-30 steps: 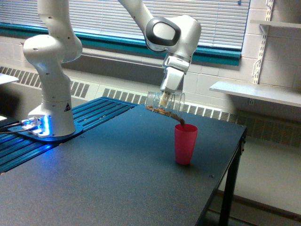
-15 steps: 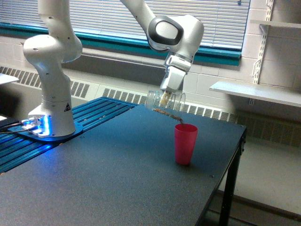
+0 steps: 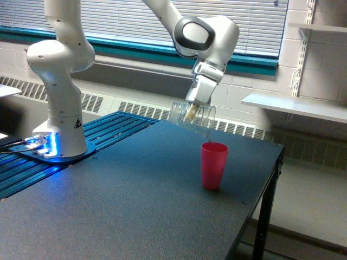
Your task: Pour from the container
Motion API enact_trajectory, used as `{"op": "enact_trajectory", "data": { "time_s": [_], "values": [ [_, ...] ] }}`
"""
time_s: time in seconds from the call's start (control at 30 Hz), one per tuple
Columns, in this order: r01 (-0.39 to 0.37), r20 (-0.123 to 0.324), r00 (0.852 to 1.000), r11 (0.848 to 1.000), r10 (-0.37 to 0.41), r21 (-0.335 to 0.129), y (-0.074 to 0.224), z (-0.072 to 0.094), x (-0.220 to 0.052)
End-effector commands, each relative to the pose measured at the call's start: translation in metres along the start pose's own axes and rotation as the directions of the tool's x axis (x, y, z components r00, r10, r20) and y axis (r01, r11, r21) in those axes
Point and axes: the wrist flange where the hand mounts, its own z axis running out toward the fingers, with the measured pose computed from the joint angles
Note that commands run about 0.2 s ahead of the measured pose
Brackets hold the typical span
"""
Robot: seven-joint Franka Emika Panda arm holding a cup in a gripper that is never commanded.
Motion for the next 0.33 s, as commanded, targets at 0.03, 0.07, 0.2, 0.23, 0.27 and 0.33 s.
{"op": "enact_trajectory", "data": {
  "time_s": [0.03, 0.07, 0.2, 0.23, 0.27, 0.33],
  "values": [
    [0.021, 0.008, 1.0, 1.0, -0.021, 0.009, 0.0006, -0.0025, 0.0025],
    [0.021, 0.01, 1.0, 1.0, -0.021, 0.011, 0.0012, -0.0026, 0.0026],
    [0.016, 0.008, 1.0, 0.999, -0.017, 0.031, 0.0037, -0.0024, 0.0035],
    [0.012, 0.007, 1.0, 0.999, -0.012, 0.037, 0.0045, -0.002, 0.0034],
    [0.008, 0.007, 1.0, 0.999, -0.009, 0.039, 0.005, -0.002, 0.0026],
    [0.008, 0.007, 1.0, 0.999, -0.008, 0.039, 0.0055, -0.002, 0.0017]
  ]
}}
